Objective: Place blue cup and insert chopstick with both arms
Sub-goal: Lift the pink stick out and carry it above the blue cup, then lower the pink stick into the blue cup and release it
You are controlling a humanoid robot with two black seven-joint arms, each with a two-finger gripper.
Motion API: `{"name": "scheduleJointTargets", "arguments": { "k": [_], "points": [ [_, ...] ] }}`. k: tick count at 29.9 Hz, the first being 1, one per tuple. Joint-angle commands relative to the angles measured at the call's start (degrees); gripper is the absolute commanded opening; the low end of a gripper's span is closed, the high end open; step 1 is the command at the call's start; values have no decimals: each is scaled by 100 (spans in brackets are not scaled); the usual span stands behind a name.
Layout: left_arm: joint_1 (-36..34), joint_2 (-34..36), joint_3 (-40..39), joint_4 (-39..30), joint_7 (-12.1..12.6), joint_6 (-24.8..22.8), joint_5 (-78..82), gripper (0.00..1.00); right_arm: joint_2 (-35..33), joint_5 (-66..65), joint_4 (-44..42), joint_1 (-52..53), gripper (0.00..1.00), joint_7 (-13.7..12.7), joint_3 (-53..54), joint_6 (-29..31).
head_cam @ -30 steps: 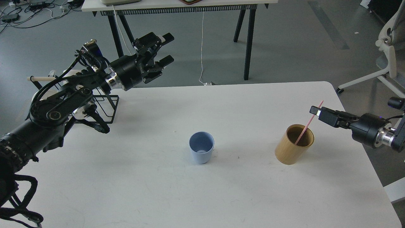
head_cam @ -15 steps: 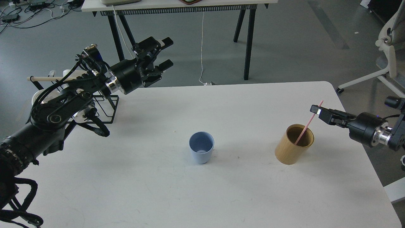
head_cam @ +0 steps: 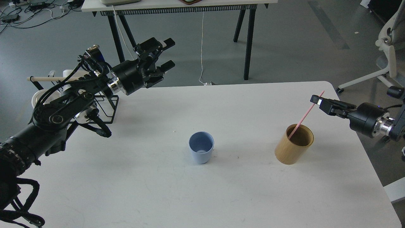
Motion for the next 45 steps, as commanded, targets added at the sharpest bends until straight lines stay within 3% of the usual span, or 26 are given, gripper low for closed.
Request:
{"name": "scheduleJointTargets", "arguments": {
  "k": [1,9,16,24,31,39,45],
  "points": [
    [9,-3,0,0,0,0,0,91,-181,48,201,275,3,0,7,34],
    [26,41,0,26,0,0,0,91,-823,92,1107,1136,0,0,104,596],
    [254,190,-9,123,0,0,-53,92,-754,101,1353,2208,0,0,157,1027],
    [404,542,0,272,0,0,-571,93,1020,-30,1169,2517,0,0,-132,1072],
    [475,613,0,466,0,0,-870,93,2180,-408,309,3088,0,0,-1064,1019],
    [475,604,-8,466,0,0,-879,93,2981,-1164,-316,3027,0,0,-1144,940],
    [475,595,0,466,0,0,-871,94,3158,-1191,-352,3071,0,0,-1434,905]
  ]
}}
